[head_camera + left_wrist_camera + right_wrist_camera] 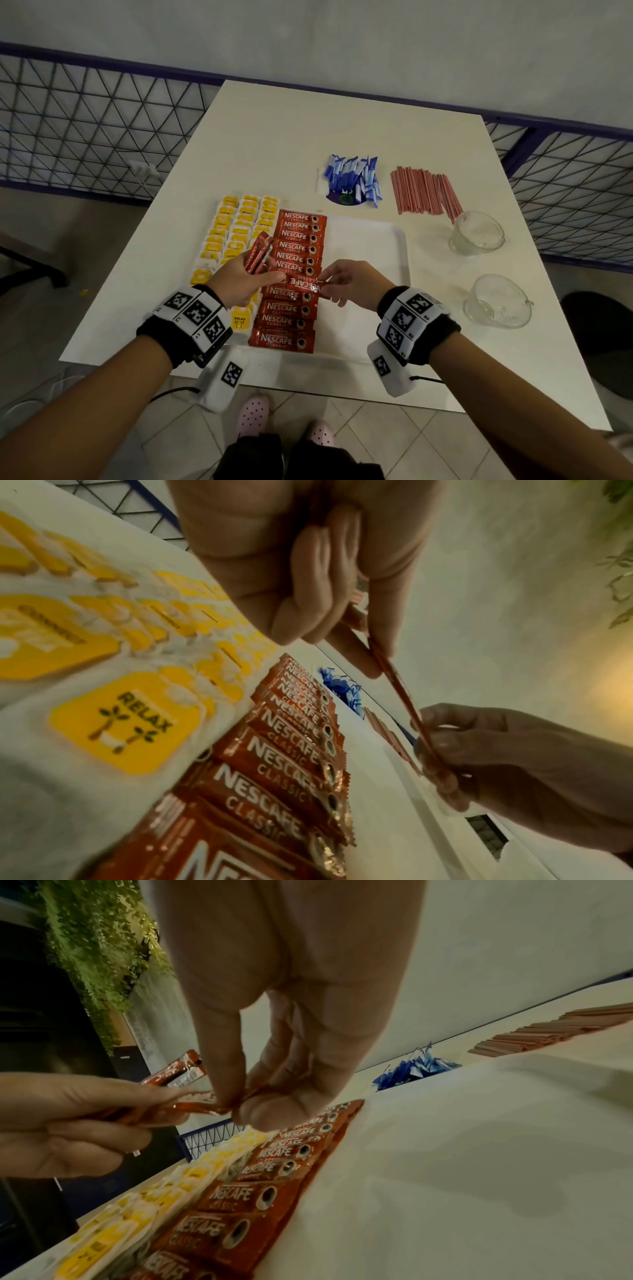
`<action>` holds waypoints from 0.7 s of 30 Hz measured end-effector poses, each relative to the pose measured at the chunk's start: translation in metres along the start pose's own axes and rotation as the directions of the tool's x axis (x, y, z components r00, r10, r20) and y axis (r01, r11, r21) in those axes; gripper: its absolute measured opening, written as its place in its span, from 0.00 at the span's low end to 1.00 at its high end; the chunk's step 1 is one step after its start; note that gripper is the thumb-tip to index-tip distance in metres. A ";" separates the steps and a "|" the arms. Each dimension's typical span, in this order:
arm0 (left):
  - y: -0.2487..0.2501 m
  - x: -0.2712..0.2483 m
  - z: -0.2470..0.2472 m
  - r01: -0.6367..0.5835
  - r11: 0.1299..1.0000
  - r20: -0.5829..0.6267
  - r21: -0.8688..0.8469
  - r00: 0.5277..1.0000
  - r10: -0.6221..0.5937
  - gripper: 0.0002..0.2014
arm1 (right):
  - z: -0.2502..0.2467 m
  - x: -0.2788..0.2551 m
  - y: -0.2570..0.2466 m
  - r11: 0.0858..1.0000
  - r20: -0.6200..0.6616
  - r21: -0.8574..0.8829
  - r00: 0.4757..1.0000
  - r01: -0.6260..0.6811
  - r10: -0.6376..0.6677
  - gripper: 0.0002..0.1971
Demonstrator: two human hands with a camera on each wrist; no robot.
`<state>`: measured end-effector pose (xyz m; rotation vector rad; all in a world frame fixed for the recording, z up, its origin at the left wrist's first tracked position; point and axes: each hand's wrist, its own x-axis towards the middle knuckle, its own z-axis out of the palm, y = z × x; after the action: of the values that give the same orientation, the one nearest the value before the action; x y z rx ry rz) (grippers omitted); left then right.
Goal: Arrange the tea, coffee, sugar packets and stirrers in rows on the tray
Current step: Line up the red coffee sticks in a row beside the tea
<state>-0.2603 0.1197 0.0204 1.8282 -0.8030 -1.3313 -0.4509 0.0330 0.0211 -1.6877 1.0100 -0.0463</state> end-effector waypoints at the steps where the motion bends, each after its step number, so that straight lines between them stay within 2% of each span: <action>1: 0.002 0.000 0.001 -0.003 1.000 -0.021 -0.021 1.000 0.003 0.08 | 0.001 0.000 0.000 1.000 0.016 -0.014 1.000 -0.011 0.012 0.07; 5: 0.012 -0.001 0.013 -0.009 0.988 -0.115 -0.156 0.993 -0.010 0.08 | 0.013 -0.001 -0.006 0.998 0.056 -0.039 0.998 -0.038 0.040 0.09; 8: 0.013 -0.001 0.023 0.006 0.984 -0.089 -0.176 0.996 -0.022 0.14 | 0.023 0.000 -0.009 0.999 0.006 -0.010 0.999 -0.034 0.034 0.09; 12: 0.008 -0.003 0.028 -0.037 0.995 -0.066 0.091 0.997 0.043 0.12 | 0.026 0.001 -0.010 0.999 -0.040 -0.001 0.998 -0.038 0.038 0.08; 14: 0.006 -0.004 0.024 -0.098 0.972 -0.050 0.213 0.993 0.111 0.09 | 0.026 0.001 -0.011 0.999 -0.045 0.001 0.998 -0.045 0.045 0.09; 16: 0.004 -0.004 0.019 -0.136 0.927 0.023 0.349 0.990 0.136 0.10 | 0.024 0.000 -0.011 0.996 -0.084 0.075 0.994 -0.057 0.063 0.12; 18: 0.001 -0.003 0.014 -0.159 0.864 0.122 0.477 0.986 0.115 0.13 | 0.021 -0.002 -0.009 0.982 -0.124 0.181 0.989 -0.053 0.076 0.07; 19: 0.000 -0.003 0.013 -0.163 0.838 0.158 0.521 0.983 0.093 0.14 | 0.020 -0.003 -0.007 0.982 -0.125 0.183 0.989 -0.051 0.074 0.04; 21: -0.004 -0.002 0.013 -0.165 0.807 0.203 0.567 0.978 0.057 0.13 | 0.020 -0.005 -0.002 0.993 -0.105 0.095 0.992 -0.066 0.076 0.06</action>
<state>-0.2730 0.1212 0.0158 2.0890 -1.5308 -1.2662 -0.4429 0.0516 0.0168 -1.5783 1.1314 -0.1373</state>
